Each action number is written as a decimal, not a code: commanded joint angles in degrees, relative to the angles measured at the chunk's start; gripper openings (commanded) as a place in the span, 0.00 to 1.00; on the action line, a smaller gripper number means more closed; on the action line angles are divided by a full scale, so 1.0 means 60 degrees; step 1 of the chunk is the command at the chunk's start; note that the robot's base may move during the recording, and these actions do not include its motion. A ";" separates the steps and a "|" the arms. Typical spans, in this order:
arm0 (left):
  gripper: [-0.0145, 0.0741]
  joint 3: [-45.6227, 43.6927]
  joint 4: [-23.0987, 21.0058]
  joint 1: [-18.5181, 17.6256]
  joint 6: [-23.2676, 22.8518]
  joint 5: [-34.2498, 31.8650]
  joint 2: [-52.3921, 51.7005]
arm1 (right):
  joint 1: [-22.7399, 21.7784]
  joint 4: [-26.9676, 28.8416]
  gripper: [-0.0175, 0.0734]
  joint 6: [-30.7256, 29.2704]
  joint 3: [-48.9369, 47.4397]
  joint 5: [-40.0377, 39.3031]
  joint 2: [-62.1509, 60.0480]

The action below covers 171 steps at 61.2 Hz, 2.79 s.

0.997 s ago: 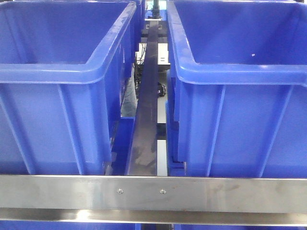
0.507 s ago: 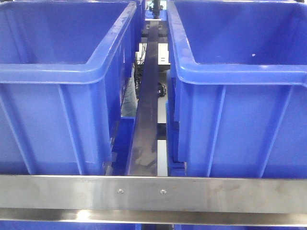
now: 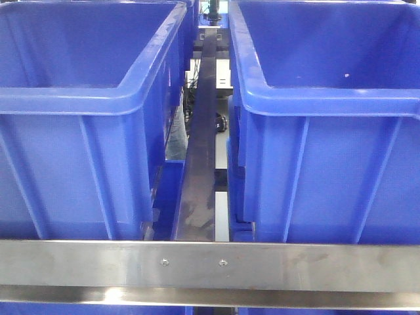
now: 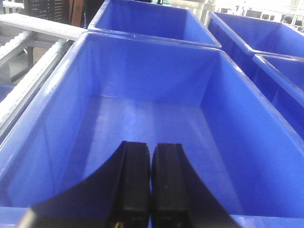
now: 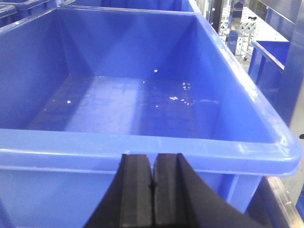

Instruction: Sort and place red and blue blocks on shelf

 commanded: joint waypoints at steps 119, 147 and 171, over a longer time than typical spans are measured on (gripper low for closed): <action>0.30 0.3341 0.2493 0.0444 -0.1570 -0.1865 -0.2809 | -0.0032 0.0030 0.25 -0.0096 -0.0199 -0.0898 -0.0196; 0.30 0.3341 0.2469 0.0444 -0.1570 -0.1865 -0.2809 | -0.0032 0.0030 0.25 -0.0096 -0.0199 -0.0898 -0.0196; 0.30 0.3341 0.2469 0.0113 -0.1570 -0.1865 -0.2809 | -0.0032 0.0030 0.25 -0.0096 -0.0199 -0.0898 -0.0196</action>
